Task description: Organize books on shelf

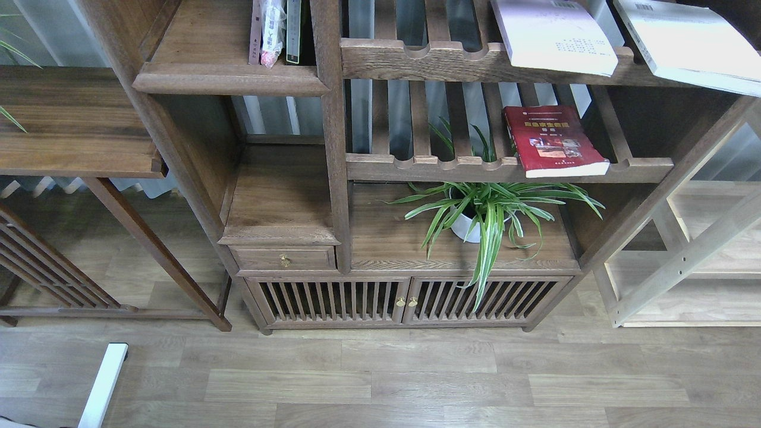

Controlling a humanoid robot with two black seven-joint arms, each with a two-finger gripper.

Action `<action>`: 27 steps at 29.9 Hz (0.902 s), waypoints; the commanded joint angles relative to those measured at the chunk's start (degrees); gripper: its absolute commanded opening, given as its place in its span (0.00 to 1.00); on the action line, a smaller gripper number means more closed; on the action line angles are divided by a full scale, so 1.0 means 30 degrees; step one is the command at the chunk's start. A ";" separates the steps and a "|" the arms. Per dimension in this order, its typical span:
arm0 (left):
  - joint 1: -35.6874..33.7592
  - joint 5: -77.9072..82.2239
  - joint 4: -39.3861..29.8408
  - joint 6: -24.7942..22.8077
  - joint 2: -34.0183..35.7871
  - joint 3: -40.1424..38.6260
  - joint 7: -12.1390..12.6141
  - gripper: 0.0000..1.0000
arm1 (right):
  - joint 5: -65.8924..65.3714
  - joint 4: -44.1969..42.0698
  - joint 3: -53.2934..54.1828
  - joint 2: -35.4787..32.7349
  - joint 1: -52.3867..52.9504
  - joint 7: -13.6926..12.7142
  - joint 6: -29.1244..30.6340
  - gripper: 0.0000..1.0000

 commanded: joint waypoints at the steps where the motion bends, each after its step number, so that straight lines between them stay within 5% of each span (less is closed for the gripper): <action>1: 0.0116 0.0019 -0.0042 0.0001 0.0000 -0.0001 -0.0268 0.99 | 0.0000 -0.2197 0.0009 0.0000 0.0019 0.0000 0.0011 1.00; 4: 0.0292 -0.0010 0.0016 0.0031 0.0000 -0.0175 -0.0855 0.99 | 0.0000 -0.2197 0.0009 0.0000 -0.0010 0.0000 0.0011 1.00; 27: -0.0234 -0.0069 -0.0102 0.0060 0.0000 -0.0148 -0.0974 0.99 | 0.0000 -0.2226 0.0127 0.0000 0.0781 0.0058 0.0011 1.00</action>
